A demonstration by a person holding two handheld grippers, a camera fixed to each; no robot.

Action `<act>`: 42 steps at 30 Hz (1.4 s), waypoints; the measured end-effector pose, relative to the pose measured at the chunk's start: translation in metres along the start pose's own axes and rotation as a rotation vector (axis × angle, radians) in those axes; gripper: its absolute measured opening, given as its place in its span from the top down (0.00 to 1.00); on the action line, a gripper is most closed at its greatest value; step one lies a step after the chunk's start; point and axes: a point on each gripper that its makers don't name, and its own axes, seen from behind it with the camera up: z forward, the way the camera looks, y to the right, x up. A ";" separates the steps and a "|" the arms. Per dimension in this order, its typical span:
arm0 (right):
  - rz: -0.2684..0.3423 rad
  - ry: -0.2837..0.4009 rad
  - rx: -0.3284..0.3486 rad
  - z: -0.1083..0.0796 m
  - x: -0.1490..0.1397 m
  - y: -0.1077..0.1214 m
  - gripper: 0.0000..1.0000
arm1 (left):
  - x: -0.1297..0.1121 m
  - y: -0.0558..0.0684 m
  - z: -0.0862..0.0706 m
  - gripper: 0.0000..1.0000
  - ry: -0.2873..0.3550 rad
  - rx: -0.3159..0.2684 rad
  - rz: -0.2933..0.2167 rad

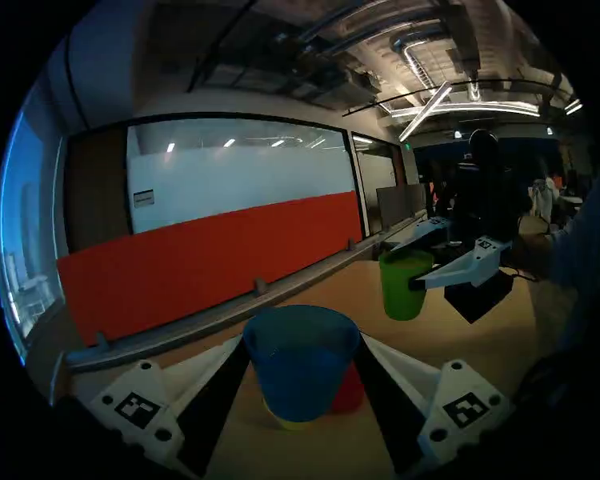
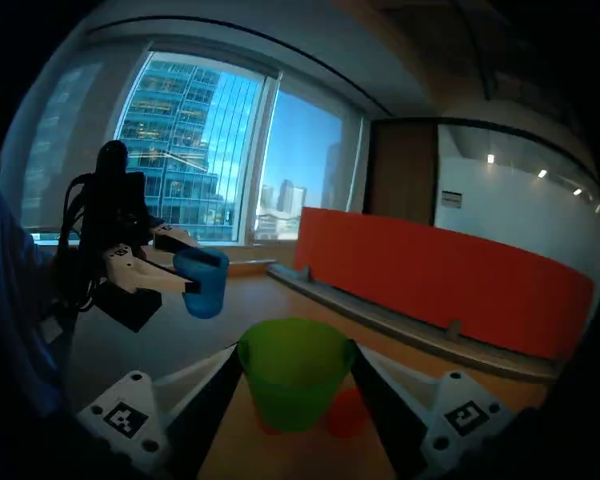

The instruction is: Pour water

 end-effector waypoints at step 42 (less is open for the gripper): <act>0.033 0.020 0.211 0.044 0.002 -0.086 0.06 | 0.074 -0.005 0.008 0.13 0.036 0.068 0.412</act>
